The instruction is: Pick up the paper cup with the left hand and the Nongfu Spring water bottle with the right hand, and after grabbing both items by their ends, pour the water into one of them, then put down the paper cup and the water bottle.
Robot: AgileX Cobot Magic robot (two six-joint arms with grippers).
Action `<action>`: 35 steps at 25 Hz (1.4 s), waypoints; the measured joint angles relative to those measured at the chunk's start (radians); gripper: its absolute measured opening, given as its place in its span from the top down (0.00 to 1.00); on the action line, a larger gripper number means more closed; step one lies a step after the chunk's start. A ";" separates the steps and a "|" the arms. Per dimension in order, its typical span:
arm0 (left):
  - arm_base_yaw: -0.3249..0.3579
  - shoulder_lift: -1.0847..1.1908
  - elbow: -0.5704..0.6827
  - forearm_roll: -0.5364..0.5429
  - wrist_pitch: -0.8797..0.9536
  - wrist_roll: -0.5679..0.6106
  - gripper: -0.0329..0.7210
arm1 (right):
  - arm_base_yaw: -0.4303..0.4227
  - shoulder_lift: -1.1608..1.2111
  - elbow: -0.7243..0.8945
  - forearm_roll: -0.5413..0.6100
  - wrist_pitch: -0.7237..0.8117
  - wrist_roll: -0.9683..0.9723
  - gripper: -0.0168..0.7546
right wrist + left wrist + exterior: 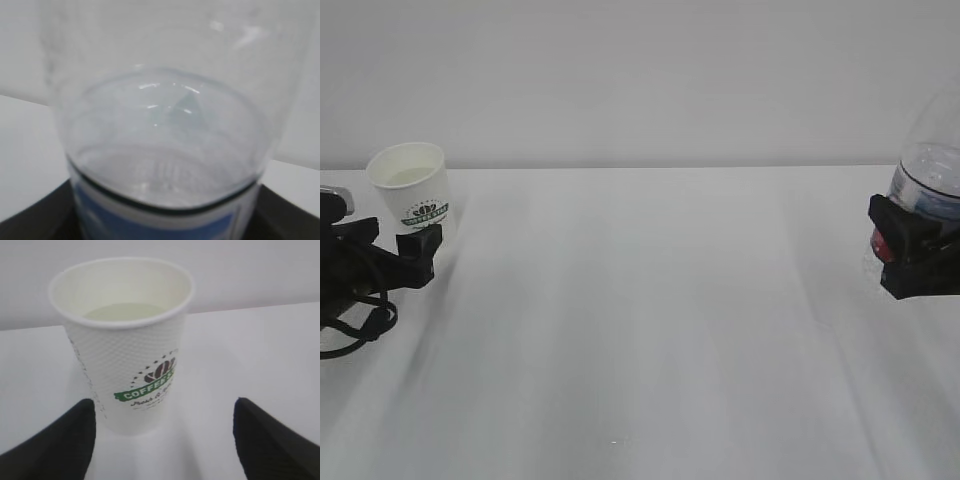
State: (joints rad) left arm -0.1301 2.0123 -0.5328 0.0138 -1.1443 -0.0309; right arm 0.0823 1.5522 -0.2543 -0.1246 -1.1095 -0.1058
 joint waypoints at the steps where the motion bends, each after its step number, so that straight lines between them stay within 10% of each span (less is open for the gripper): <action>1: 0.000 -0.019 0.019 0.018 0.000 0.000 0.13 | 0.000 0.000 0.000 0.000 0.000 -0.002 0.36; 35: 0.000 -0.254 0.164 0.071 -0.002 -0.002 0.17 | 0.000 0.186 -0.254 0.090 -0.002 -0.021 0.36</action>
State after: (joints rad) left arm -0.1301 1.7581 -0.3687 0.0853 -1.1464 -0.0330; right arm 0.0823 1.7381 -0.5082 -0.0349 -1.1115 -0.1271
